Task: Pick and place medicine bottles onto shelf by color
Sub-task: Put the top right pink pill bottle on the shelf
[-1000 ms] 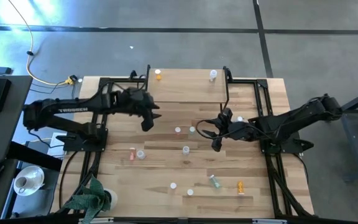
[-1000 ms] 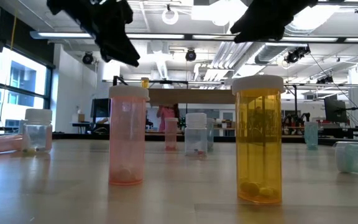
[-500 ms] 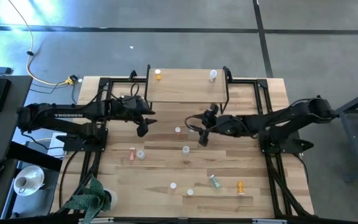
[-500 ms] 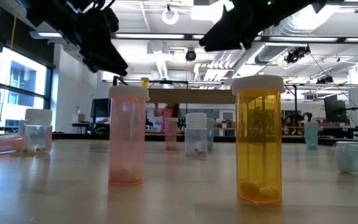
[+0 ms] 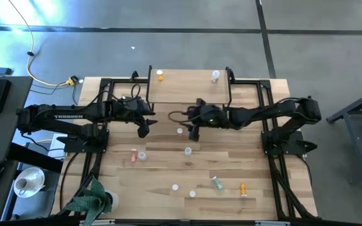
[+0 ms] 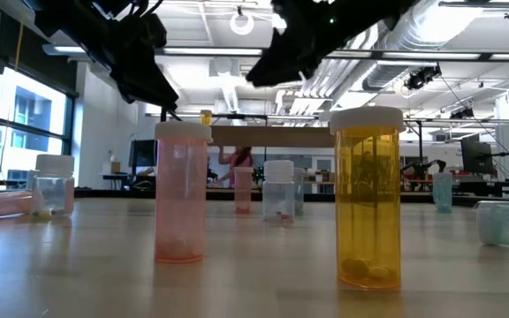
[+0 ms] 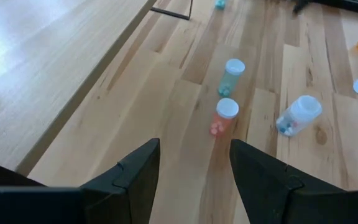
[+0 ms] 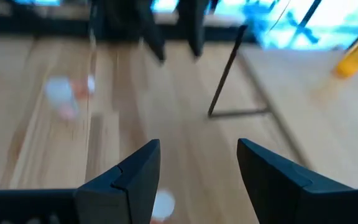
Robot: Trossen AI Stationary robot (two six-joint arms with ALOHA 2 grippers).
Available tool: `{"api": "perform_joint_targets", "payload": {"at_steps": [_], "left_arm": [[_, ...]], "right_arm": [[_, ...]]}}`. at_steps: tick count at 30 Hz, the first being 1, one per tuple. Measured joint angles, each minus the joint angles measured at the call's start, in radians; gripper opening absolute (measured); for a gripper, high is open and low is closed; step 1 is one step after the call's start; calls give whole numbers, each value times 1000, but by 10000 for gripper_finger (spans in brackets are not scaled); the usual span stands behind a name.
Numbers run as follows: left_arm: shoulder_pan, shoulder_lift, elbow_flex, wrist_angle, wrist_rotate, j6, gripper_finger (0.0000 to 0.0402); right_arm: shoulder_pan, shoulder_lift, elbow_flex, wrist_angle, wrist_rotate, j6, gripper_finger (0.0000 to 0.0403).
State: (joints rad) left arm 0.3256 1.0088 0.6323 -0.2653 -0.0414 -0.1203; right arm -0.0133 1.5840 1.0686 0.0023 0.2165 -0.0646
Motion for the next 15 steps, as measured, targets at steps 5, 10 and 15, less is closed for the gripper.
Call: {"api": "perform_joint_targets", "payload": {"at_steps": [5, 10, 15], "left_arm": [[0, 0, 0, -3, 0, 0, 184], [0, 0, 0, -3, 0, 0, 184], [0, 0, 0, -3, 0, 0, 184]], "right_arm": [[-3, 90, 44, -88, -69, -48, 205], [-14, 144, 44, -90, -138, -57, 205], [-27, 179, 45, -63, -139, -57, 205]]}}
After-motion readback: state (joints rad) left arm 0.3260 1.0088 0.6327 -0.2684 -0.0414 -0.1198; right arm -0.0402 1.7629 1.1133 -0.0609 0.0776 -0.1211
